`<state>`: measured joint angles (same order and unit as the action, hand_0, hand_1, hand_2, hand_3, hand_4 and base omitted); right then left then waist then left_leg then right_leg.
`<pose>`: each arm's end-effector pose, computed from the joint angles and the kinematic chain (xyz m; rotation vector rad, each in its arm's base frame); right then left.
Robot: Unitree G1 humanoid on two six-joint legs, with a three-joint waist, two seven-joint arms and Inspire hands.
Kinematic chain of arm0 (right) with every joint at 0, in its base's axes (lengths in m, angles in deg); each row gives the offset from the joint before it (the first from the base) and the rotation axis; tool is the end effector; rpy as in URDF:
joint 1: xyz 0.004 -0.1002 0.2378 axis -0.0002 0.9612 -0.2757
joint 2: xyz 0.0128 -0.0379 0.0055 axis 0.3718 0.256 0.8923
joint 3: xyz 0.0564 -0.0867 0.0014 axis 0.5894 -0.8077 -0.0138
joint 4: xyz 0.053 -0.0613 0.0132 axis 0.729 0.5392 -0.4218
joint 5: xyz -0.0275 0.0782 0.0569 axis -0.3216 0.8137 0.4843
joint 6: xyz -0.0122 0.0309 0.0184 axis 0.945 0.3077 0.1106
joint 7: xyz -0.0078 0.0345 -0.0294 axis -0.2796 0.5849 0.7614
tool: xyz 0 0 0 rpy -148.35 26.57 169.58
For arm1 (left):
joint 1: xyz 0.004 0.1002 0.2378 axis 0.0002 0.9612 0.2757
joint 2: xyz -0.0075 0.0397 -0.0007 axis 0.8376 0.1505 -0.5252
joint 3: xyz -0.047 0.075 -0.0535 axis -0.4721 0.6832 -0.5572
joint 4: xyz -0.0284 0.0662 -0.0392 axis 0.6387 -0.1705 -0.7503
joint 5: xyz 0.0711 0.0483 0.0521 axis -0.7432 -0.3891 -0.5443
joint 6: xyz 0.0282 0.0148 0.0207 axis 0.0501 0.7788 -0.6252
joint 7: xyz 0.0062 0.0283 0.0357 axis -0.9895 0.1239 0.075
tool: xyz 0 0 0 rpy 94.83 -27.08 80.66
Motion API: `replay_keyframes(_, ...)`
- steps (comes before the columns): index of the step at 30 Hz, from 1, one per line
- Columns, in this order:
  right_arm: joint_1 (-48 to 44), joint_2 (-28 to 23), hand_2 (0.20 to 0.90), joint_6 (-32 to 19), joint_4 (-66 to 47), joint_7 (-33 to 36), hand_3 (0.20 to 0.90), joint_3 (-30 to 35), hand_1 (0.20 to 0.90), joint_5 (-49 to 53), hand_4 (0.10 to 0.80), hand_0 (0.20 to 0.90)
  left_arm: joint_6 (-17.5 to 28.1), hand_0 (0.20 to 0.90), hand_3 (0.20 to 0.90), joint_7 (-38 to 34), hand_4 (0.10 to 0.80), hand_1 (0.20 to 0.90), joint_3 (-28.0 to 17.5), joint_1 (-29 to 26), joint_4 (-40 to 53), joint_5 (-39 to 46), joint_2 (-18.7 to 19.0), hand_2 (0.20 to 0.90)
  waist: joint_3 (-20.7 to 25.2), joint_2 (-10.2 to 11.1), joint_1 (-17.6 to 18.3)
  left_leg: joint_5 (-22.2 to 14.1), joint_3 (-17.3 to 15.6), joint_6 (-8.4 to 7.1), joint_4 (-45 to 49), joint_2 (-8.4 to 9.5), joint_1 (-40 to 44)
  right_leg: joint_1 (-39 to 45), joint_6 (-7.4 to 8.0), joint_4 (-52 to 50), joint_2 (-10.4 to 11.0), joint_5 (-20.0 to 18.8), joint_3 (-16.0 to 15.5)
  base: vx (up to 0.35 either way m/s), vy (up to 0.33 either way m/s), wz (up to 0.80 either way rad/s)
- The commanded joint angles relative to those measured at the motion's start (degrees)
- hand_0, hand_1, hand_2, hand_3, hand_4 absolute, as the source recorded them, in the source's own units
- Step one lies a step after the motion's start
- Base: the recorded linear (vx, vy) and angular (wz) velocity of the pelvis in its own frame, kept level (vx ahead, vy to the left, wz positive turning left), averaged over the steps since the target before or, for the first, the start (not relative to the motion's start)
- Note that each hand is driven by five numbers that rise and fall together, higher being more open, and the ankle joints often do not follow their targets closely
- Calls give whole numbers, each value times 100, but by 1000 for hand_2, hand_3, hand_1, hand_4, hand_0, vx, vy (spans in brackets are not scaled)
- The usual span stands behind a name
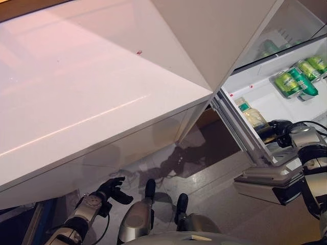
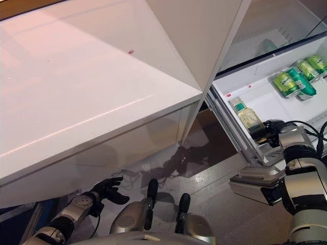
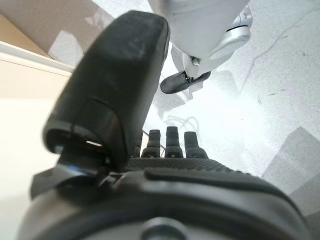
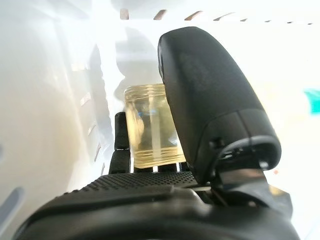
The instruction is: Put drinks into fridge and close the fridge
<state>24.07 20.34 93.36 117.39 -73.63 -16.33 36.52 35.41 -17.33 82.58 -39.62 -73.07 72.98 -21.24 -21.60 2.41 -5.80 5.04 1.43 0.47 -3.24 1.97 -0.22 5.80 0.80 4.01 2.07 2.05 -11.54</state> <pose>0.2892 -0.3451 0.1247 -0.6047 0.7710 -0.1928 0.1600 0.2498 -0.0655 0.4337 0.9200 -0.1511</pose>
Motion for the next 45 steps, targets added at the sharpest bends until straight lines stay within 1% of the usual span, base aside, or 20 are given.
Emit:
replay_keyframes(1, -250, -450, 900, -184, -584, 12, 900, -448, 900, 460, 800, 900, 77, 900, 900, -49, 800, 900, 102, 246, 166, 11, 123, 900, 264, -161, 6, -843, -411, 47, 835, 38, -365, -857, 169, -961, 6, 113, 4, -1, 57, -1)
replay_keyframes(4, -81, -449, 900, -339, -1137, -3, 900, -245, 900, 1051, 800, 900, 107, 900, 900, -37, 800, 900, -3, 288, 107, -54, 93, 900, 330, -103, 83, -856, -441, 46, 778, 29, -286, -836, 174, -975, -8, 131, 32, 19, 48, -3)
replay_keyframes(6, 207, -576, 900, -453, -1766, 119, 900, 1, 900, 1626, 800, 900, 77, 900, 900, -28, 800, 900, -89, 348, 128, -108, 78, 900, 407, -32, 168, -874, -487, 44, 731, 10, -208, -802, 189, -970, -13, 137, 58, 28, 44, -6)
replay_keyframes(8, 594, -684, 900, -633, -2529, 395, 900, 378, 900, 2403, 800, 900, 112, 900, 900, -27, 800, 900, -190, 445, 101, -163, 57, 900, 507, 40, 292, -904, -536, 49, 673, -11, -101, -763, 209, -972, -28, 145, 96, 28, 35, -13)
replay_keyframes(9, 697, -697, 900, -707, -2699, 474, 900, 518, 900, 2572, 800, 900, 136, 900, 900, -27, 800, 900, -213, 464, 69, -181, 50, 900, 536, 60, 323, -912, -551, 51, 655, -15, -72, -752, 214, -968, -33, 148, 113, 34, 32, -16)
replay_keyframes(12, 1276, -653, 900, -1185, -3702, 981, 900, 1386, 900, 3614, 800, 900, 214, 900, 900, -71, 800, 900, -288, 540, -117, -320, -37, 900, 750, 148, 523, -988, -667, 64, 579, -37, 62, -693, 267, -919, -74, 157, 247, 24, 39, -19)
replay_keyframes(14, 1536, -513, 900, -1511, -4104, 1286, 900, 1822, 900, 4100, 800, 900, 305, 900, 900, -118, 800, 900, -298, 567, -303, -379, -107, 900, 876, 170, 645, -1031, -737, 66, 546, -43, 141, -658, 302, -874, -91, 143, 331, 18, 51, -26)
replay_keyframes(18, 2012, -48, 900, -2206, -4845, 1943, 900, 2399, 900, 4513, 800, 900, 428, 900, 900, -217, 800, 900, -275, 633, -566, -446, -276, 900, 1118, 149, 846, -1100, -866, 89, 476, -45, 289, -606, 359, -814, -116, 131, 529, 32, 50, -18)
replay_keyframes(20, 2170, 163, 900, -2454, -5128, 2113, 900, 2595, 900, 4822, 800, 900, 469, 900, 900, -242, 800, 900, -271, 651, -639, -438, -338, 900, 1201, 121, 923, -1120, -911, 100, 449, -38, 344, -588, 373, -794, -125, 129, 611, 33, 54, -23)
replay_keyframes(22, 2325, 500, 900, -2862, -5312, 2344, 900, 2780, 900, 4993, 800, 900, 535, 900, 900, -259, 800, 900, -251, 646, -750, -408, -407, 900, 1281, 78, 1004, -1166, -962, 114, 426, -28, 424, -545, 388, -771, -131, 142, 708, 34, 52, -22)
replay_keyframes(24, 2436, 757, 900, -3367, -5375, 2758, 900, 2888, 900, 4896, 800, 900, 572, 900, 900, -282, 800, 900, -195, 616, -848, -363, -467, 900, 1336, 38, 1062, -1203, -985, 141, 403, -17, 492, -507, 391, -772, -136, 165, 791, 23, 32, -20)
replay_keyframes(26, 2495, 881, 900, -3655, -5388, 3102, 900, 2957, 900, 4881, 800, 900, 582, 900, 900, -302, 800, 900, -160, 609, -885, -340, -509, 900, 1357, 15, 1088, -1218, -1001, 154, 401, -17, 521, -489, 393, -783, -132, 177, 829, 22, 17, -22)
replay_keyframes(27, 2615, 1060, 900, -4222, -5361, 3637, 900, 3117, 900, 4747, 800, 900, 587, 900, 900, -329, 800, 900, -118, 635, -904, -321, -577, 900, 1383, -26, 1117, -1244, -1000, 169, 395, -12, 569, -458, 405, -794, -119, 194, 865, 28, 13, -15)
replay_keyframes(29, 2696, 1144, 900, -4471, -5348, 3871, 900, 3187, 900, 4653, 800, 900, 591, 900, 900, -336, 800, 900, -98, 654, -913, -315, -604, 900, 1405, -45, 1123, -1251, -996, 177, 397, -8, 571, -461, 409, -796, -110, 194, 886, 24, 6, -10)
replay_keyframes(30, 2873, 1301, 900, -4802, -5297, 4353, 900, 3303, 900, 4378, 800, 900, 581, 900, 900, -349, 800, 900, -60, 689, -907, -330, -661, 900, 1410, -85, 1133, -1281, -975, 205, 422, 2, 588, -459, 419, -828, -80, 204, 935, 26, 0, -7)
replay_keyframes(31, 2970, 1397, 900, -4907, -5265, 4548, 900, 3340, 900, 4315, 800, 900, 571, 900, 900, -375, 800, 900, -21, 720, -895, -310, -692, 900, 1401, -110, 1141, -1305, -952, 234, 458, 16, 594, -463, 417, -870, -68, 221, 986, 34, -4, -6)
replay_keyframes(33, 3069, 1495, 900, -4984, -5151, 4722, 900, 3375, 900, 4186, 800, 900, 564, 900, 900, -376, 800, 900, -14, 754, -892, -323, -715, 900, 1381, -132, 1137, -1359, -930, 270, 565, 36, 580, -481, 415, -965, -38, 256, 1024, 14, -7, -3)
replay_keyframes(36, 3161, 1551, 900, -5071, -4860, 5120, 900, 3359, 900, 3921, 800, 900, 514, 900, 900, -390, 800, 900, -73, 791, -898, -275, -718, 900, 1241, -147, 1090, -1573, -867, 371, 1111, 78, 412, -601, 351, -1367, 58, 400, 1017, 18, -37, -6)
replay_keyframes(40, 3133, 1534, 900, -5250, -4468, 5380, 900, 3344, 900, 4084, 800, 900, 462, 900, 900, -473, 800, 900, -144, 687, -956, -71, -719, 900, 989, -138, 1013, -1851, -765, 463, 1846, 126, 35, -843, 230, -1866, 159, 557, 927, -33, -41, 1)
replay_keyframes(45, 2998, 1484, 900, -5193, -3989, 5517, 900, 3308, 900, 4312, 800, 900, 363, 900, 900, -576, 800, 900, -196, 596, -835, 194, -732, 900, 680, -207, 930, -2022, -670, 511, 2481, 176, -409, -1182, 72, -2445, 212, 735, 850, -45, 0, 7)
